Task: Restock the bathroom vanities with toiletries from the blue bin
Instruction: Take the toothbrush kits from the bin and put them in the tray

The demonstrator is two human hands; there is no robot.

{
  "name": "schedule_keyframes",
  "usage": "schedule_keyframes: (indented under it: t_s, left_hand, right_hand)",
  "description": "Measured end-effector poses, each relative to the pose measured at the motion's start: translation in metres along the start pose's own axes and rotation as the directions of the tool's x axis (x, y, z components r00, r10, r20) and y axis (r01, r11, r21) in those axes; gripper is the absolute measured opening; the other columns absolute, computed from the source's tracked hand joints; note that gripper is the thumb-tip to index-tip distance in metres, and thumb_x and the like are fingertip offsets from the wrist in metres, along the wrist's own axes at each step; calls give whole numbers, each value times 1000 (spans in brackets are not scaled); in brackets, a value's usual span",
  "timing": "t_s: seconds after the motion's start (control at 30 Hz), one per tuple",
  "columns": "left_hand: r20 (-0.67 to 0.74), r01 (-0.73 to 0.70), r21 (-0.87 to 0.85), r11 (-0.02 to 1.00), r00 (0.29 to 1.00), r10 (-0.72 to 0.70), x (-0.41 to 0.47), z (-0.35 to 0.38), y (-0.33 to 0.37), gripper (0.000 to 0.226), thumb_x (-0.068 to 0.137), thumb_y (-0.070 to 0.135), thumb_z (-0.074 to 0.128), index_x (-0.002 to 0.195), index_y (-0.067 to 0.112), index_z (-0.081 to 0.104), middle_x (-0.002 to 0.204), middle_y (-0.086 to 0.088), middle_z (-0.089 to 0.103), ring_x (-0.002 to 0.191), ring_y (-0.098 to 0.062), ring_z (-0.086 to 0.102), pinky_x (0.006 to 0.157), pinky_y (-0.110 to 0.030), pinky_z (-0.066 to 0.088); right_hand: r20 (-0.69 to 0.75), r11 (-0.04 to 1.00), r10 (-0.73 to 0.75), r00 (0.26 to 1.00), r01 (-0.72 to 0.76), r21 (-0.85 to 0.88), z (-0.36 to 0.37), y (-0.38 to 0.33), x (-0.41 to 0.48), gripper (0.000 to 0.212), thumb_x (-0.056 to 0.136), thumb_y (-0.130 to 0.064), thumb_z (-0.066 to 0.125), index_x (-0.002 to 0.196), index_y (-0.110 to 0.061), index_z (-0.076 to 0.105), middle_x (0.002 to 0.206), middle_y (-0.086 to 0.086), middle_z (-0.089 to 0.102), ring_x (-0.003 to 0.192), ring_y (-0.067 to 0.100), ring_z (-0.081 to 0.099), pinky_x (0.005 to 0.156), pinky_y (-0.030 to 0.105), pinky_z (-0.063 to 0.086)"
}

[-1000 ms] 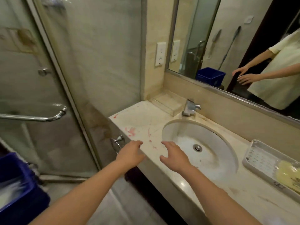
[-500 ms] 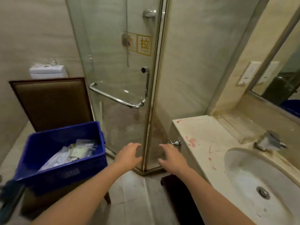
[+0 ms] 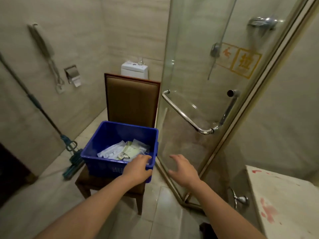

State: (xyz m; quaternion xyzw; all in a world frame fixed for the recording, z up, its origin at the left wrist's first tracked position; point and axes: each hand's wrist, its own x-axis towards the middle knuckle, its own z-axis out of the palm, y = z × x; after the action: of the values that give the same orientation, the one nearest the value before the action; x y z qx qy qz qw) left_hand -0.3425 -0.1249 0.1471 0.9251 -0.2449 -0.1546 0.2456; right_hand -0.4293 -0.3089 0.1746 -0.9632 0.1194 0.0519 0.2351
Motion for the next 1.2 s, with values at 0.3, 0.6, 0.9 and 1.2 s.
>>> schedule_keyframes:
  t_s: [0.3, 0.6, 0.9, 1.2]
  left_hand:
    - [-143, 249, -62, 967, 956, -255, 32, -9, -18, 52, 92, 33, 59, 140, 27, 43, 143, 6, 44, 124, -15, 50, 100, -36, 46]
    - [-215, 412, -119, 903, 878, -428, 47, 0, -34, 51, 89, 33, 62, 137, 32, 46, 138, 8, 48, 110, -14, 58, 90, -34, 52]
    - [-218, 488, -153, 859, 832, -511, 65, -1, -58, 53, 87, 34, 63, 137, 33, 44, 135, 9, 49, 112, -13, 57, 90, -34, 53]
    - [-87, 490, -108, 865, 862, -499, 109, -14, -111, 55, 88, 36, 63, 139, 28, 45, 135, 5, 49, 116, -15, 54, 94, -35, 50]
  right_hand:
    - [140, 968, -244, 959, 249, -17, -1, -9, 97, 64, 87, -33, 61, 146, -24, 39, 143, -2, 45, 128, 17, 47, 101, 33, 46]
    - [236, 931, -348, 907, 365, -29, 13, 0, 155, 64, 86, -31, 61, 145, -27, 39, 141, -4, 46, 125, 17, 49, 99, 31, 47]
    - [318, 928, -354, 880, 372, 3, 32, -3, 195, 65, 86, -23, 58, 147, -29, 36, 150, -5, 39, 132, 17, 44, 102, 35, 47]
    - [358, 951, -290, 887, 309, 4, 62, -23, 247, 65, 87, -27, 60, 147, -26, 37, 148, -4, 39, 133, 16, 42, 101, 35, 46]
